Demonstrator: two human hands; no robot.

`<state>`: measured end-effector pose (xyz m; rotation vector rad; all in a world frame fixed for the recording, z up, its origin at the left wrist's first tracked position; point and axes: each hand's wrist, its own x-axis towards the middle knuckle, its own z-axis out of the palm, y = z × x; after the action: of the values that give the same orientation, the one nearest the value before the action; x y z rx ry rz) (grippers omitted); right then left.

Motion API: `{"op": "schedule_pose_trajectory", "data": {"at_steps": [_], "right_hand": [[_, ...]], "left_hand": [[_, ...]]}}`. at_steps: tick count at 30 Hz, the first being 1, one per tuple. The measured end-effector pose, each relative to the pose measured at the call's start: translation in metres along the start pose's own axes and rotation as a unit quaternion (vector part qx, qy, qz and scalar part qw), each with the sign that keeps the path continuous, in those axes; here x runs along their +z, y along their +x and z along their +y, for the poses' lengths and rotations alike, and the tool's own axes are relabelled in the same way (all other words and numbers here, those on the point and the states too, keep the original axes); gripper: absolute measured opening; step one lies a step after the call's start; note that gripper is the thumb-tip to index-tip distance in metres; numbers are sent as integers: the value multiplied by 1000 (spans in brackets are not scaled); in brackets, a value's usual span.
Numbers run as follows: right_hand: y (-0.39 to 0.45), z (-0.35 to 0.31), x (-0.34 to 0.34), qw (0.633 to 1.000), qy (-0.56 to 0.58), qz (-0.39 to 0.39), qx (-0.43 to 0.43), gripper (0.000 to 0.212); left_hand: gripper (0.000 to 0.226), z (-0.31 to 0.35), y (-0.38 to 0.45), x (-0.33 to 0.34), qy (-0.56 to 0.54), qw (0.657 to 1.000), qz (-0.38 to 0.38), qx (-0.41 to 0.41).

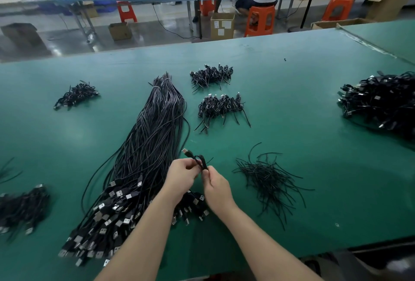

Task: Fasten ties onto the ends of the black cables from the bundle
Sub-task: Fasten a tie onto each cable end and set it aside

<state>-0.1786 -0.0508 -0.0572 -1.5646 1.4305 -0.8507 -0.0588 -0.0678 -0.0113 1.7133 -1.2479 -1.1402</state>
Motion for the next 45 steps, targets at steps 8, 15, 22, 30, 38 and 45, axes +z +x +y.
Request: {"op": "schedule_pose_trajectory", "data": {"at_steps": [8,15,22,30,38,45], "right_hand": [[3,-1,-1,1000,-14,-12,6,34],[1,-1,-1,999,-44,-26,-14,29],[0,-2,-3,999,-27,-21,-27,27],[0,-2,-2,1000,20,10,-15,17],[0,-6,-4,998,56,28,-11,22],[1,-7,-7,997,75,25,15,22]], "left_hand": [[21,-8,2,-17,-26,995,-92,25],[11,-16,9,-25,-52,993,-102,-8],[20,-12,8,-21,2,998,-57,-8],[30,-4,3,-15,67,997,-27,-1],[22,-1,-5,-8,21,999,10,-45],[24,-2,-14,-14,105,993,50,24]]}}
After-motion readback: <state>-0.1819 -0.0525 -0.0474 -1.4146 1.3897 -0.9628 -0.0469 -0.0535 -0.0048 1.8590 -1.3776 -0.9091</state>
